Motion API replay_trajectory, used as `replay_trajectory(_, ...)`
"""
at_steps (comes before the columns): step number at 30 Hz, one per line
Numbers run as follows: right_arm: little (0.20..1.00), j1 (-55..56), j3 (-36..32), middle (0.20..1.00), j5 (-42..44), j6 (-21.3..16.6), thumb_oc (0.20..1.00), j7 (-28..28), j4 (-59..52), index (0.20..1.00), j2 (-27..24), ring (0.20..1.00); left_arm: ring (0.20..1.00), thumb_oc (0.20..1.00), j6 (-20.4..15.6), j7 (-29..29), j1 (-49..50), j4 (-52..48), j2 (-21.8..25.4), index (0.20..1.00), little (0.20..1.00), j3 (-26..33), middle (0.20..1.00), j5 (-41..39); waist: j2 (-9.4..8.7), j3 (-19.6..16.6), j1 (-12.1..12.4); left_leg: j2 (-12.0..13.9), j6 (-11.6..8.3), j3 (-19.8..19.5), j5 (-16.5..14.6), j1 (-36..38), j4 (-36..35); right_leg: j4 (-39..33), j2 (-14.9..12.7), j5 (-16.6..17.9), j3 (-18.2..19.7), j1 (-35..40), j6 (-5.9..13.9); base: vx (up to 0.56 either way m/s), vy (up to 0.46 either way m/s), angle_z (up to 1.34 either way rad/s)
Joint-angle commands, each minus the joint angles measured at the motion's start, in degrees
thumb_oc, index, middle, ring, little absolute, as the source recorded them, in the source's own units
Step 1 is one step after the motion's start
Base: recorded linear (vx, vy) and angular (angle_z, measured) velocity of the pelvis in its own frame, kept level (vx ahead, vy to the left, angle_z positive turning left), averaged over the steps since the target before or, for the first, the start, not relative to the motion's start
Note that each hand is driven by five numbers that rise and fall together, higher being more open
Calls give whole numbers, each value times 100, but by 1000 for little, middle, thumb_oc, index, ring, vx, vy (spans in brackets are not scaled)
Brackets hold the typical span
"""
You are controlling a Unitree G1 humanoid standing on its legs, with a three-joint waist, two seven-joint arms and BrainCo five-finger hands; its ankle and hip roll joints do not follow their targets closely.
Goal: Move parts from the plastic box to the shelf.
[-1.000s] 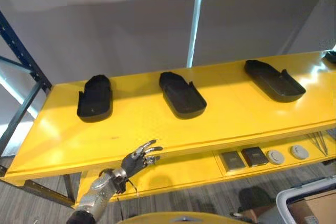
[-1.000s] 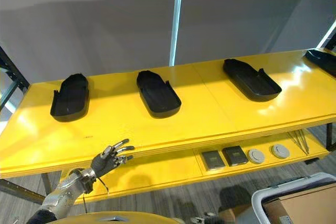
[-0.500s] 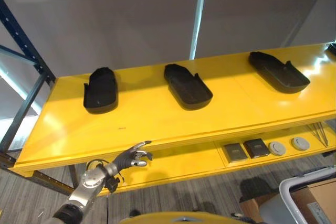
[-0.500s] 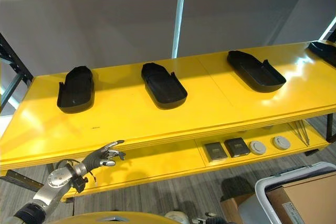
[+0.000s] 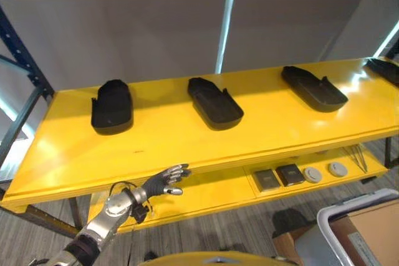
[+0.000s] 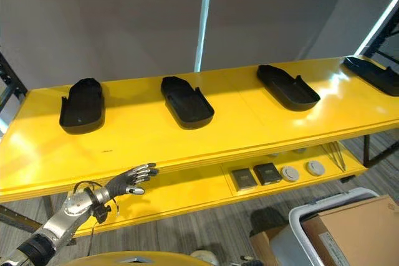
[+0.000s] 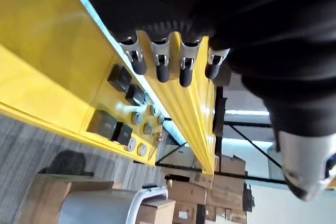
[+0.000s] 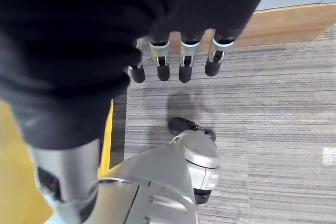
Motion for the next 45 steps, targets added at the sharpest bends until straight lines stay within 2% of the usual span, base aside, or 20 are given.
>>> replay_trajectory(1, 1000, -279, 164, 1000, -83, -151, 1000, 28, 222, 1000, 55, 1000, 1000, 1000, -224, -286, -528, -138, -73, 1000, 1000, 18, 1000, -365, -52, 345, -104, 159, 85, -43, -317, 413, -5, -525, 27, 373, -127, 295, 111, 25, -5, -5)
replay_trajectory(8, 1000, -282, 219, 1000, -110, -226, 1000, 82, 342, 1000, 16, 1000, 1000, 1000, -43, -360, -762, -652, 69, 1000, 1000, -350, 1000, -416, -40, 281, -179, 157, 86, 2, -338, 439, 0, -514, 41, 344, -102, 290, 131, 19, -1, -8)
replay_trajectory(12, 1000, -280, 242, 1000, -134, -227, 1000, 122, 345, 1000, -15, 1000, 1000, 1000, 586, -493, -823, -633, -15, 1000, 1000, -547, 1000, -984, -49, 269, -235, 157, 92, 50, -349, 450, 13, -509, 46, 338, -73, 284, 137, 6, 0, -2)
replay_trajectory(15, 1000, -310, 257, 1000, -107, -211, 1000, 132, 361, 1000, -15, 1000, 1000, 1000, 818, -447, -786, -399, -151, 1000, 1000, -653, 1000, -838, -61, 264, -256, 156, 98, 73, -361, 459, 14, -523, 55, 341, -55, 289, 139, 0, 0, 0)
replay_trajectory(17, 1000, -323, 273, 1000, -90, -208, 1000, 131, 366, 1000, -10, 1000, 1000, 1000, 876, -393, -757, -201, -181, 1000, 1000, -710, 1000, -673, -68, 271, -263, 158, 102, 79, -364, 460, 15, -515, 59, 338, -46, 278, 141, 0, 0, 0)
replay_trajectory(18, 1000, -328, 307, 1000, -83, -175, 1000, 112, 339, 1000, 0, 1000, 1000, 1000, 628, -577, -724, 242, -196, 1000, 1000, -795, 1000, -301, -82, 274, -289, 156, 104, 104, -373, 455, 19, -508, 72, 333, -14, 253, 143, 71, 25, -1)
replay_trajectory(19, 1000, -326, 307, 1000, -82, -168, 1000, 109, 341, 1000, 0, 1000, 1000, 1000, 595, -606, -719, 282, -198, 1000, 1000, -815, 1000, -275, -66, 256, -291, 141, 74, 3, -495, 502, 16, -523, 65, 258, 33, 304, 194, 0, 0, 0)
replay_trajectory(20, 1000, -327, 310, 1000, -83, -169, 1000, 110, 336, 1000, -2, 1000, 1000, 1000, 587, -606, -721, 291, -200, 1000, 1000, -810, 1000, -273, -83, 280, -296, 156, 106, 106, -377, 459, 22, -504, 71, 328, -12, 255, 147, 66, 31, -2)
replay_trajectory(22, 1000, -323, 320, 1000, -86, -148, 1000, 98, 313, 1000, -2, 1000, 1000, 1000, 507, -702, -719, 381, -208, 1000, 1000, -860, 1000, -239, -71, 271, -309, 148, 72, 18, -487, 499, 18, -512, 63, 260, 42, 286, 198, 30, 15, -1)
replay_trajectory(25, 1000, -305, 302, 1000, -111, -168, 1000, 114, 352, 1000, -11, 1000, 1000, 1000, 657, -835, -803, 405, -325, 1000, 1000, -974, 1000, -279, -74, 287, -370, 150, 81, 65, -507, 518, 19, -543, 61, 272, 65, 304, 213, 0, 0, 0)
replay_trajectory(28, 1000, -304, 285, 1000, -156, -183, 1000, 156, 413, 1000, -28, 1000, 1000, 1000, 984, -607, -844, 548, -385, 1000, 1000, -1041, 1000, -137, -82, 268, -404, 153, 75, 101, -511, 532, 19, -565, 68, 282, 80, 309, 220, 10, -2, -3)
replay_trajectory(31, 1000, -304, 284, 1000, -194, -246, 1000, 168, 507, 1000, -18, 1000, 1000, 1000, 1398, 158, -746, 1214, -573, 1000, 1000, -966, 1000, 332, -94, 255, -406, 151, 72, 92, -506, 526, 21, -577, 80, 282, 102, 303, 216, 0, -6, -11)
replay_trajectory(32, 1000, -273, 267, 1000, -163, -323, 1000, 135, 551, 1000, 32, 1000, 1000, 1000, 1796, 904, -531, 2182, -778, 1000, 1000, -644, 1000, 485, -107, 266, -374, 143, 71, 68, -496, 506, 26, -564, 93, 269, 105, 286, 203, -21, -5, -10)
replay_trajectory(33, 1000, -275, 272, 1000, -163, -325, 1000, 134, 553, 1000, 28, 1000, 1000, 1000, 1772, 904, -535, 2216, -798, 1000, 1000, -640, 1000, 495, -102, 264, -379, 142, 71, 67, -496, 506, 26, -563, 92, 268, 104, 285, 203, -41, -4, -9)
replay_trajectory(34, 1000, -258, 245, 1000, -160, -343, 1000, 110, 551, 1000, 66, 1000, 1000, 1000, 1740, 1127, -413, 2912, -878, 1000, 1000, -346, 1000, 583, -109, 283, -353, 139, 70, 50, -483, 493, 33, -534, 92, 253, 104, 268, 193, -47, -1, -3)
replay_trajectory(36, 1000, -322, 130, 1000, -114, -233, 1000, 3, 438, 1000, 196, 1000, 1000, 1000, 1090, 1283, 58, 4180, -956, 1000, 1000, 652, 1000, 885, -124, 401, -202, 138, 58, -9, -423, 431, 57, -470, 73, 237, 63, 218, 153, -103, -6, -2)
replay_trajectory(38, 1000, -336, 108, 1000, -88, -226, 1000, -23, 433, 1000, 222, 1000, 1000, 1000, 1046, 1249, 158, 4274, -995, 1000, 1000, 873, 1000, 668, -127, 428, -167, 137, 61, -24, -419, 424, 60, -466, 64, 239, 36, 219, 142, -73, -1, 6)
replay_trajectory(39, 1000, -338, 0, 1000, -70, -267, 1000, -29, 485, 1000, 240, 1000, 1000, 1000, 1024, 1101, 372, 4377, -1050, 1000, 1000, 1294, 1000, 332, -114, 476, -75, 122, 76, -88, -429, 416, 63, -461, 55, 230, -15, 240, 120, -60, 8, 17)
replay_trajectory(43, 1000, -389, -94, 1000, -46, -365, 1000, -42, 668, 1000, 303, 1000, 1000, 1000, 552, 1421, 570, 4579, -1129, 1000, 1000, 1618, 1000, 658, -107, 501, 52, 115, 101, -126, -335, 346, 93, -460, 48, 291, -92, 233, 48, -67, -8, 18)
replay_trajectory(45, 1000, -441, -72, 1000, -17, -388, 1000, -93, 772, 1000, 375, 1000, 1000, 1000, 538, 1361, 618, 4699, -1176, 1000, 1000, 1696, 1000, 751, -96, 476, 109, 89, 94, -202, -348, 349, 79, -472, 43, 282, -110, 257, 49, 9, 17, 11)
